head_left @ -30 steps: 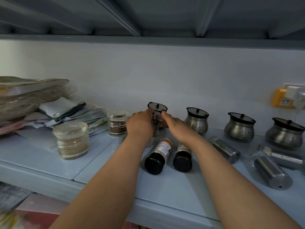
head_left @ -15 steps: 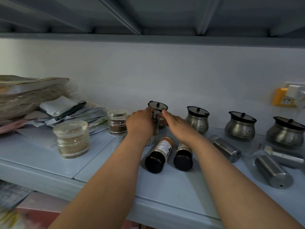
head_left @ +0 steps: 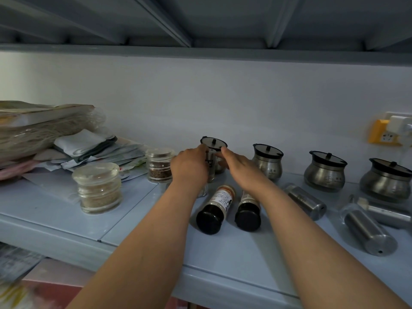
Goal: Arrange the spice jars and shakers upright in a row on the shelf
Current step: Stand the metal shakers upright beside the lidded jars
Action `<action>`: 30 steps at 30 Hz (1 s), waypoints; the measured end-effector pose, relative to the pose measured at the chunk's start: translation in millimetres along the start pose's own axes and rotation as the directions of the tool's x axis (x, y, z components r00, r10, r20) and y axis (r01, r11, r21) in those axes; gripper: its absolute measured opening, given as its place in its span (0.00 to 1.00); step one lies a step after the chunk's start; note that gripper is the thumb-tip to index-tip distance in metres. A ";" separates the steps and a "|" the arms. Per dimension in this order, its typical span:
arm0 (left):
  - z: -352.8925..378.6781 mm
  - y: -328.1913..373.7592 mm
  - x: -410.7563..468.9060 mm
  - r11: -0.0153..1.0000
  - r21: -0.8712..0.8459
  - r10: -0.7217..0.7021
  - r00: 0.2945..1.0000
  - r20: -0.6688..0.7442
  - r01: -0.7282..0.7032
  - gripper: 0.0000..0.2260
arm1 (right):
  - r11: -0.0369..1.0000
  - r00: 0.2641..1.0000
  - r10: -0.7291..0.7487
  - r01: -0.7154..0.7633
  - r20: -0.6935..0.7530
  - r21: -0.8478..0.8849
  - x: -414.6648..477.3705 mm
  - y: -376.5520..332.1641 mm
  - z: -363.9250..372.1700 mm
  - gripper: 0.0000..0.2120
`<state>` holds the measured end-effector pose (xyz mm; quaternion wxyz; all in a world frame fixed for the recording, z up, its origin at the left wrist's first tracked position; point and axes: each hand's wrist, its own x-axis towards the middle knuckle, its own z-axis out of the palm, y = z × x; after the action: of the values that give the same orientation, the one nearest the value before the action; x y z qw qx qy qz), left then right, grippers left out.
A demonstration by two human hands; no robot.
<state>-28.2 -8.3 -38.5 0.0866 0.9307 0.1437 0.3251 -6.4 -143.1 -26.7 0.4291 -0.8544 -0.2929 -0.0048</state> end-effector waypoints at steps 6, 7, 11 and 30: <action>-3.6 -2.5 -1.4 0.998 -0.054 -0.024 0.997 -0.073 0.020 0.14 | 1.000 0.999 -0.018 0.017 -0.033 -0.020 -2.0 -2.5 -1.2 0.29; -4.7 -2.7 -2.3 0.997 -0.073 -0.034 0.995 -0.095 0.027 0.13 | 0.999 0.999 -0.030 0.029 -0.040 -0.023 -2.4 -2.9 -1.5 0.28; -11.3 -1.8 -7.9 0.987 -0.157 -0.041 0.979 -0.199 0.009 0.12 | 0.996 0.989 -0.083 0.080 -0.122 -0.029 -5.4 -5.1 -2.5 0.25; -49.7 -8.1 -26.8 0.965 -0.218 0.217 0.919 0.330 -0.149 0.16 | 0.978 0.913 -0.189 0.210 -0.362 0.019 -4.4 -2.8 -1.6 0.20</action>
<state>-81.2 -5.9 -17.7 0.1677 0.9705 0.0067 0.1728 -11.1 -145.1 -24.8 0.4967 -0.7922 -0.2954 -0.1958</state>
